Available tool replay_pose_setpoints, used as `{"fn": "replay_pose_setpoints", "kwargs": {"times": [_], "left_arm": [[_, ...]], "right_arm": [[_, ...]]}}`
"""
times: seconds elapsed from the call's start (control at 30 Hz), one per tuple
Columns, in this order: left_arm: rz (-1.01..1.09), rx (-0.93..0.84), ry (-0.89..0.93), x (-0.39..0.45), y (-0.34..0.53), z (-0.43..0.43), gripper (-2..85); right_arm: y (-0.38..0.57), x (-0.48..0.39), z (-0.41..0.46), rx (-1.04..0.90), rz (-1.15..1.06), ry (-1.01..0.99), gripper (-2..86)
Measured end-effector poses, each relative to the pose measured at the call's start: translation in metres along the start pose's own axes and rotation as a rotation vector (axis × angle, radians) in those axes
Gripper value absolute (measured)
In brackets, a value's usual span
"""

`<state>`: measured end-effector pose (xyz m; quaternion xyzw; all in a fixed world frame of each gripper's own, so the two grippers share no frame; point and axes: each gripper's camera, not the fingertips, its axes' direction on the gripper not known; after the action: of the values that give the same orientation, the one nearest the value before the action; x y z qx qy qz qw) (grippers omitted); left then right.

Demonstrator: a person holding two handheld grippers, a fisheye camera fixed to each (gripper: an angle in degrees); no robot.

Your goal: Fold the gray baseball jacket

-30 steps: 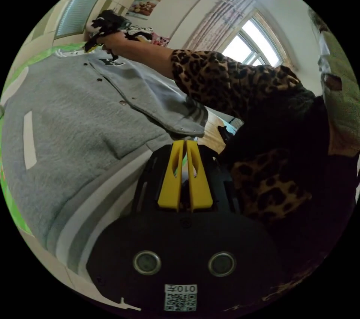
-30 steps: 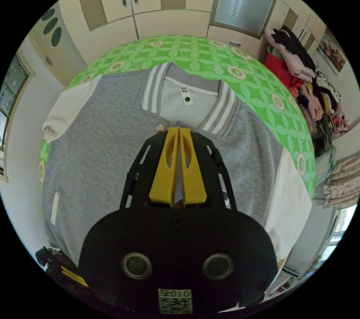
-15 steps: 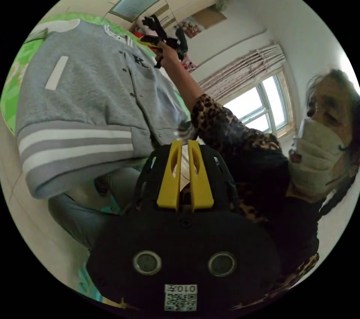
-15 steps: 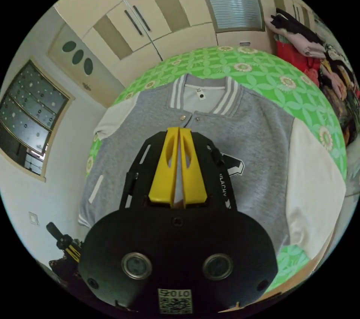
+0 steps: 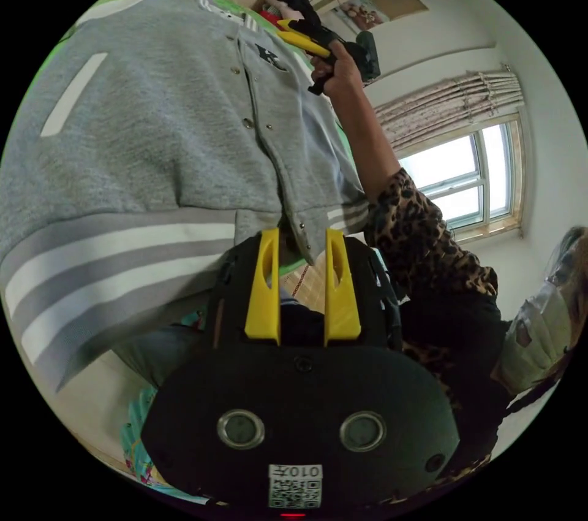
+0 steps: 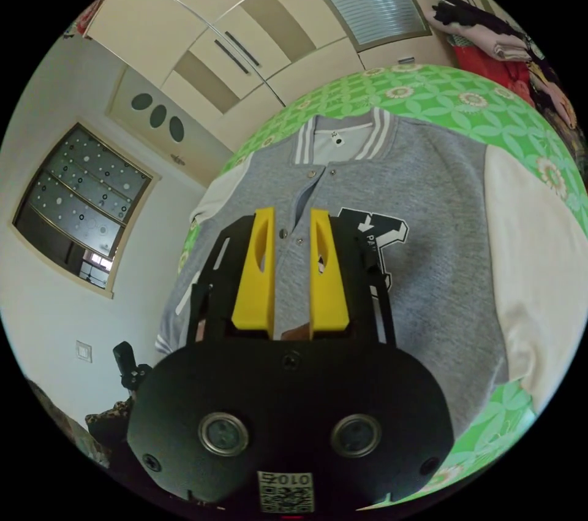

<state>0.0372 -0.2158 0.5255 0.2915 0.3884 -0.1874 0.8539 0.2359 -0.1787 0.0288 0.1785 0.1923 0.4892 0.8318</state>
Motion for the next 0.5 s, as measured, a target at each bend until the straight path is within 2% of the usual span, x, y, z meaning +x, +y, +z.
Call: {"fn": "replay_pose_setpoints", "kwargs": {"times": [0.07,0.17,0.2,0.3,0.5], "left_arm": [[0.040,0.009,-0.067,0.008,0.003,-0.001,3.8],[0.094,0.096,-0.021,0.026,0.012,-0.014,1.4],[0.123,0.122,-0.055,0.038,0.013,-0.020,0.9],[0.182,0.116,-0.076,0.055,0.010,-0.021,0.2],[0.277,0.207,0.039,0.081,0.007,-0.031,0.0]], "right_arm": [[-0.002,-0.001,0.006,-0.021,0.009,-0.006,9.0],[-0.009,-0.008,0.012,-0.051,0.004,0.012,9.8],[-0.011,-0.011,0.014,-0.065,0.004,0.023,10.1],[-0.025,-0.031,0.028,-0.150,-0.021,0.061,11.5],[-0.047,-0.093,0.072,-0.375,-0.105,0.217,13.8]]}}
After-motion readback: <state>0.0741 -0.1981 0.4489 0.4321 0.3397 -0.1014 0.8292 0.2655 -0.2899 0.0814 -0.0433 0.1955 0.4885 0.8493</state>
